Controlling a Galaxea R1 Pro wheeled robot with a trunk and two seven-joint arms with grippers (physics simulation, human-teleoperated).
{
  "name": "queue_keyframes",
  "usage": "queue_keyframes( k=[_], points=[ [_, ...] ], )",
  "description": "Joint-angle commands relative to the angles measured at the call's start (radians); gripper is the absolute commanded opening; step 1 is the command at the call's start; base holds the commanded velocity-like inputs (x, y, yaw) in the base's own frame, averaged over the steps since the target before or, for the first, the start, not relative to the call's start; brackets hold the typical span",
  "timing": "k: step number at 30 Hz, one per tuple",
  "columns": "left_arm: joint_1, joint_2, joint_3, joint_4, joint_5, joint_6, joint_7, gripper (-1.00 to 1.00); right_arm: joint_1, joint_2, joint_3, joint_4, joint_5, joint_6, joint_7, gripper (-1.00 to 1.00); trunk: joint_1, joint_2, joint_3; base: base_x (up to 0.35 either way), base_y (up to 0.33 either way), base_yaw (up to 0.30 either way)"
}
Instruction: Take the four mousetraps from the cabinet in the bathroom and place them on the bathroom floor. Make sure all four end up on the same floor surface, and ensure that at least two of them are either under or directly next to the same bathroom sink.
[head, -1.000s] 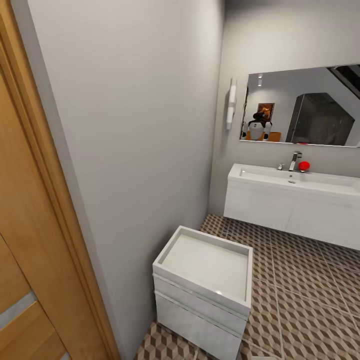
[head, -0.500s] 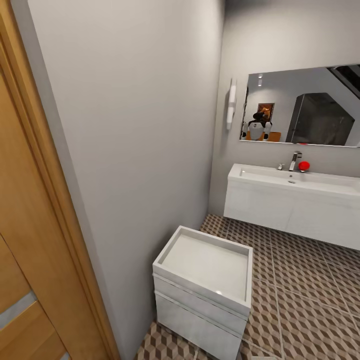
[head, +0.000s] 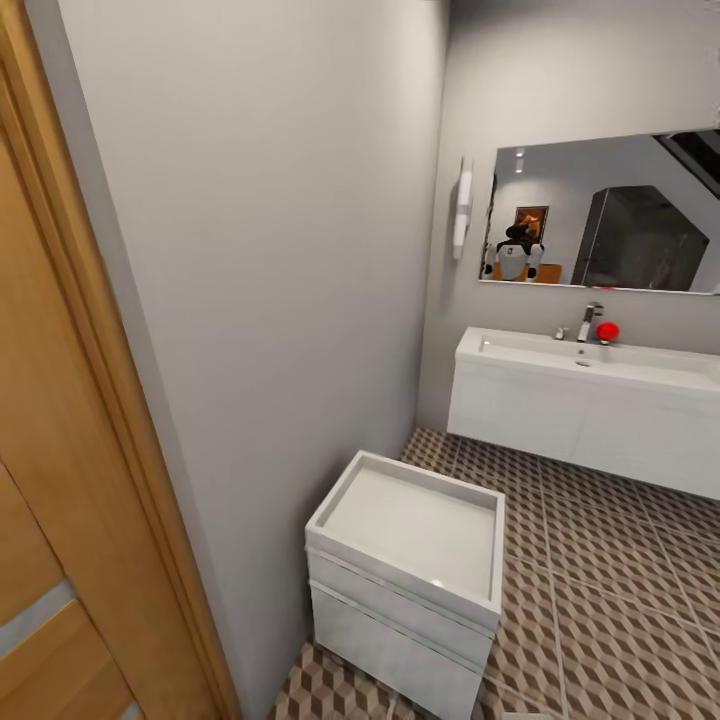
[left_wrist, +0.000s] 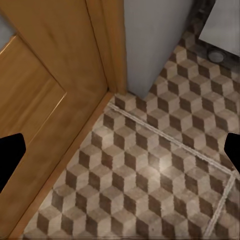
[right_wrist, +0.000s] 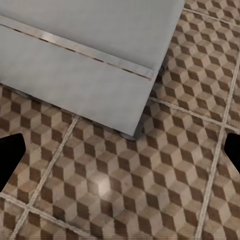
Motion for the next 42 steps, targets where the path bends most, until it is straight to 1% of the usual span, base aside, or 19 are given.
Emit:
queue_keyframes(
  k=[1,8,24,42],
  points=[
    [0.0,-0.001,-0.001,0.0,0.003,-0.002,0.002,1.0,0.0,0.0,0.001,0.001,0.001,-0.003,-0.004,1.0,0.0,0.0,-0.001,-0.167,0.0,0.0],
    [0.0,-0.006,-0.001,0.008,0.002,-0.002,0.002,1.0,0.0,0.0,-0.001,0.001,0.001,-0.003,-0.004,1.0,0.0,0.0,-0.001,-0.266,0.0,0.0],
    [0.0,-0.007,0.0,0.018,0.0,-0.002,0.002,1.0,0.0,0.0,-0.001,0.0,0.001,-0.003,-0.005,1.0,0.0,0.0,-0.001,-0.33,-0.002,0.0],
    [0.0,-0.008,-0.001,0.023,-0.001,-0.002,0.002,1.0,0.0,0.0,-0.001,0.001,0.001,-0.003,-0.006,1.0,0.0,0.0,-0.001,-0.332,-0.088,0.001]
  ],
)
